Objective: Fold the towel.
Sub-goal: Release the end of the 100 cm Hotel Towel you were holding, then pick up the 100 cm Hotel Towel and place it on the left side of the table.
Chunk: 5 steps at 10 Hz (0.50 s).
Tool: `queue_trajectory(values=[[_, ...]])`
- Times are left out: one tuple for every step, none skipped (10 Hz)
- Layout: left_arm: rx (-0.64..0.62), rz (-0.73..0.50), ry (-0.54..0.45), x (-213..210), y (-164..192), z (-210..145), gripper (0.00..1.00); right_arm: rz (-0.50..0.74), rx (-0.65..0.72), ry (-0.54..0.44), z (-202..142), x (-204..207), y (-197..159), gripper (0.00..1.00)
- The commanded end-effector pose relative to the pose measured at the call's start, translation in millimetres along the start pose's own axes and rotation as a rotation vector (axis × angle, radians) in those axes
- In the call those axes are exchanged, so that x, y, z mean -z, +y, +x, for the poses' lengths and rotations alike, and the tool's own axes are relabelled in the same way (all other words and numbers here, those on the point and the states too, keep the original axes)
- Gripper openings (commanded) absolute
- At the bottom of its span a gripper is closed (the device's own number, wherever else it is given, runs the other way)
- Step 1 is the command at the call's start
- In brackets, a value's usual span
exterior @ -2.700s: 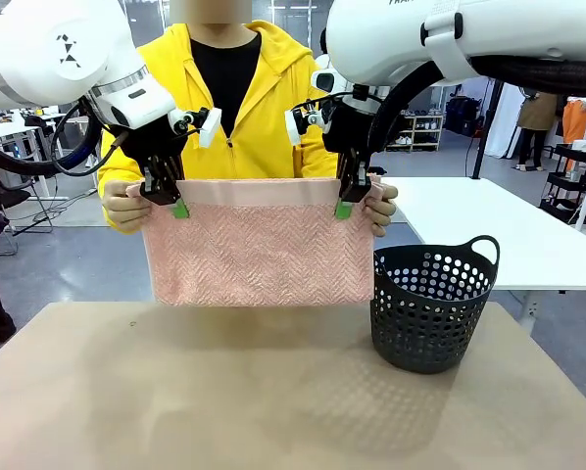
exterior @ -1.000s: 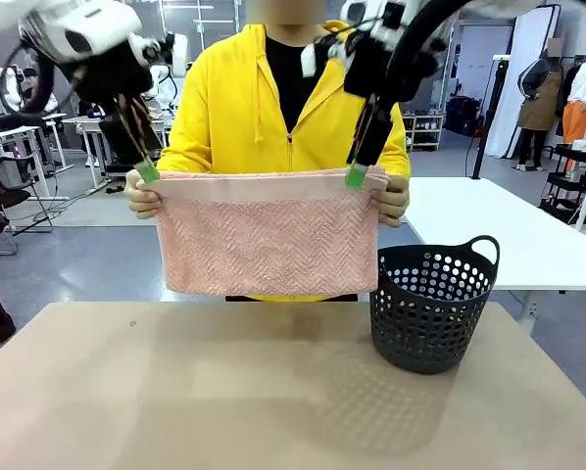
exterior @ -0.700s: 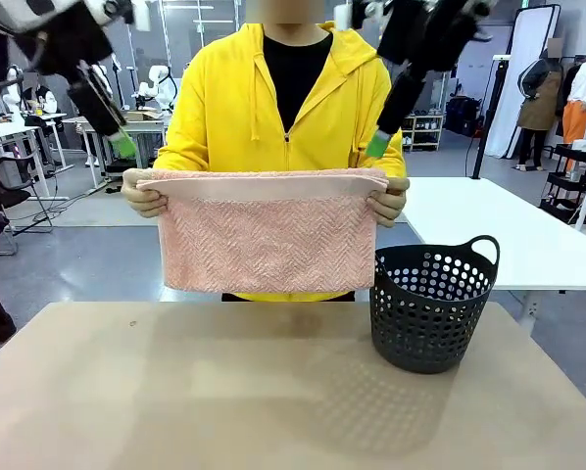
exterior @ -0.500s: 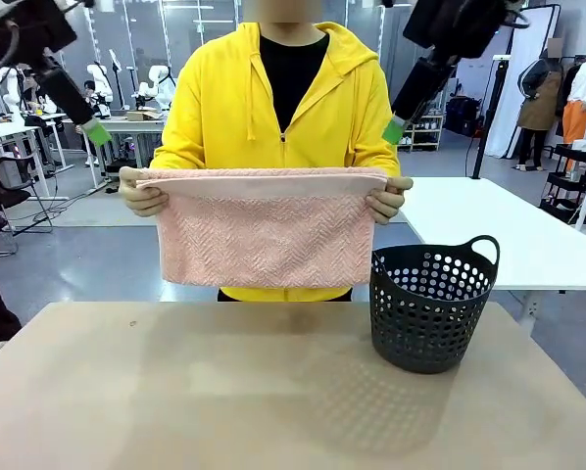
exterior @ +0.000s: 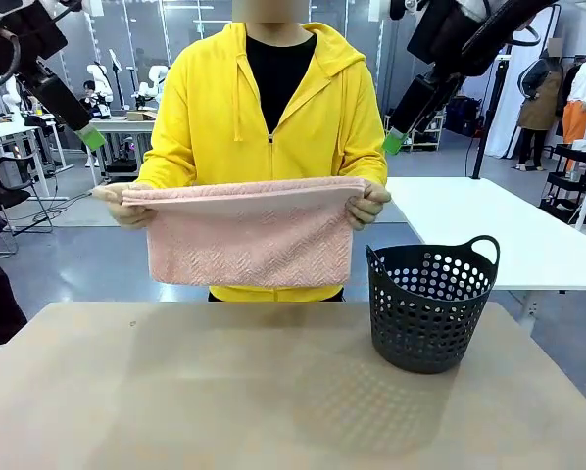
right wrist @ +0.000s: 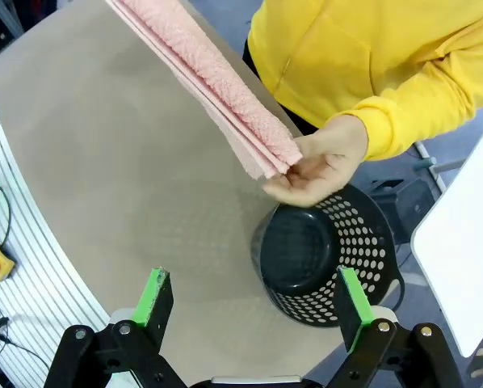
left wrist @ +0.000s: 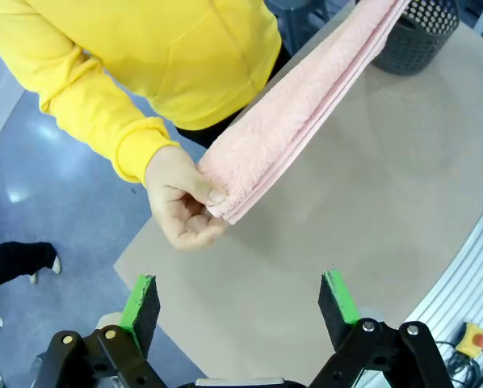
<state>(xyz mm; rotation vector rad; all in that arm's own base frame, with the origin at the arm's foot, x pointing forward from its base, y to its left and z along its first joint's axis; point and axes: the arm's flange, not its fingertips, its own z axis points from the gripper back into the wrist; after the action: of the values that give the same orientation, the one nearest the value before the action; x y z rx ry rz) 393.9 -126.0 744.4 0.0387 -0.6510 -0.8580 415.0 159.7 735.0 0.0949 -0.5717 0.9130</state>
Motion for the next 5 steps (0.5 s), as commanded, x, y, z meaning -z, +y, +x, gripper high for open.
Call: queue_trajectory(values=[[0.006,-0.01,0.008,-3.2,3.1,1.6,1.0,-0.002,0.004,0.001,1.0,-4.1,-2.1,1.0],[0.006,-0.01,0.008,-3.2,3.1,1.6,1.0,-0.002,0.004,0.001,1.0,-4.1,-2.1,1.0],[0.006,-0.01,0.008,-3.2,3.1,1.6,1.0,-0.002,0.004,0.001,1.0,-4.1,-2.1,1.0],[0.006,-0.01,0.008,-3.2,3.1,1.6,1.0,-0.002,0.004,0.001,1.0,-4.1,-2.1,1.0],[0.006,-0.01,0.008,-3.2,3.1,1.6,1.0,-0.002,0.004,0.001,1.0,-4.1,-2.1,1.0]])
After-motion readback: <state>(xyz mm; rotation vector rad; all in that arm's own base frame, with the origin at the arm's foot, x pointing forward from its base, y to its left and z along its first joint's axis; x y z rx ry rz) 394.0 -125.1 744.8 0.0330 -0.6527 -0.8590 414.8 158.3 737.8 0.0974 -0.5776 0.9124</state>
